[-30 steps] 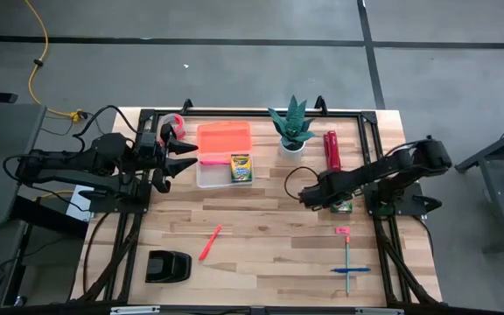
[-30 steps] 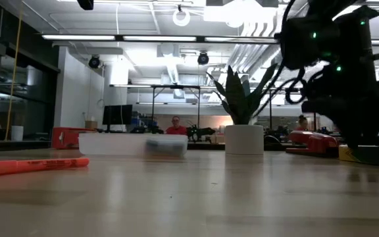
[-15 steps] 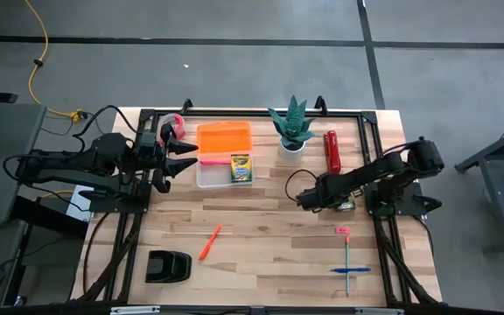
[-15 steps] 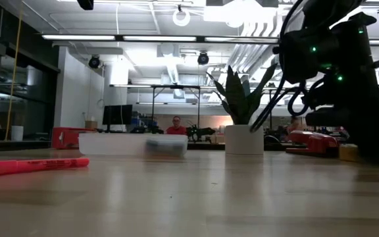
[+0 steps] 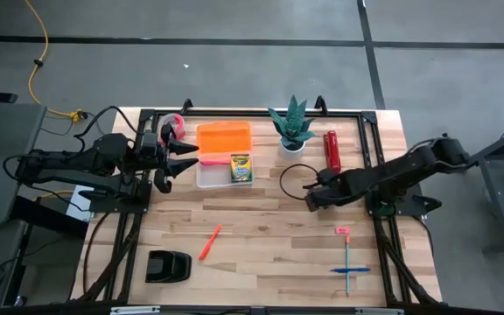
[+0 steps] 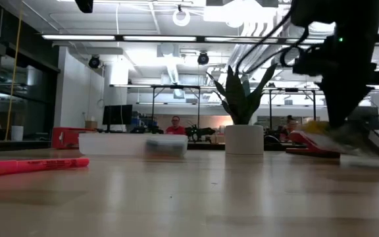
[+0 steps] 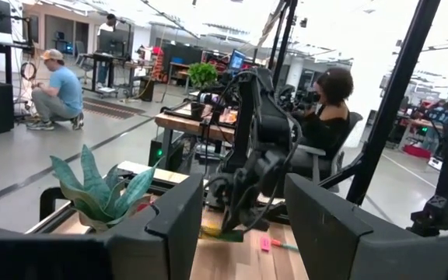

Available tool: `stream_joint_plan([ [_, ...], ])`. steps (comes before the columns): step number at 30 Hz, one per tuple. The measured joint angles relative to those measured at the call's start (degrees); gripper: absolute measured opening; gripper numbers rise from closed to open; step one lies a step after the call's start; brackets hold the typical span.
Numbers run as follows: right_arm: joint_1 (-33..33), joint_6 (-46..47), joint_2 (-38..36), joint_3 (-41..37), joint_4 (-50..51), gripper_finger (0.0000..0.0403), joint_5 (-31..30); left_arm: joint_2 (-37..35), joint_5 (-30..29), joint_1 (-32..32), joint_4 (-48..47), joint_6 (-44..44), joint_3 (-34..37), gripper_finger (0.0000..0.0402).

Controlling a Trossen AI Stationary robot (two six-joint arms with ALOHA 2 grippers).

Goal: Pack school essentials
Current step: Put the yellow crayon box into the orange supply box

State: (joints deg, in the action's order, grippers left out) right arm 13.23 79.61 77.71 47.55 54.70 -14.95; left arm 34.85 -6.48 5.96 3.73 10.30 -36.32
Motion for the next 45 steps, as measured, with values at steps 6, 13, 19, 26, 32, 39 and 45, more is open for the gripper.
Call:
stream_joint_plan([
  [6, 0.5, -1.5, -4.4, 0.0, -0.8, 0.0000, -2.1, 0.0, -0.2, 0.0, 0.3, 0.0, 0.0, 0.0172],
  [13, 2.2, -17.9, -9.0, 0.0, -23.4, 0.0000, -8.9, 0.0, -0.2, 0.0, 0.3, 0.0, 0.0, 0.0172],
  [19, 1.9, -41.5, -9.0, 0.0, -53.5, 0.0000, -10.3, 1.6, -0.2, 0.0, 0.4, 4.9, 0.0, 0.0172],
  [26, -0.9, -58.2, -8.9, 0.0, -74.2, 0.0000, -2.5, 8.3, 6.4, 0.0, 2.2, 9.0, 0.0, 0.0172],
  [32, -2.8, -59.5, -8.9, 0.0, -79.5, 0.0000, 4.8, 13.1, 9.3, 0.0, 12.0, 9.0, 0.0, 0.0172],
  [39, -2.9, -60.2, -8.9, 0.0, -81.1, 0.0000, 5.8, 14.4, 9.3, 0.0, 13.2, 6.1, 0.0, 0.0172],
  [45, -4.4, -58.9, -4.9, 0.0, -89.0, 0.0000, 10.4, 18.4, 8.8, 0.0, 17.2, 5.6, 0.0, 0.0172],
])
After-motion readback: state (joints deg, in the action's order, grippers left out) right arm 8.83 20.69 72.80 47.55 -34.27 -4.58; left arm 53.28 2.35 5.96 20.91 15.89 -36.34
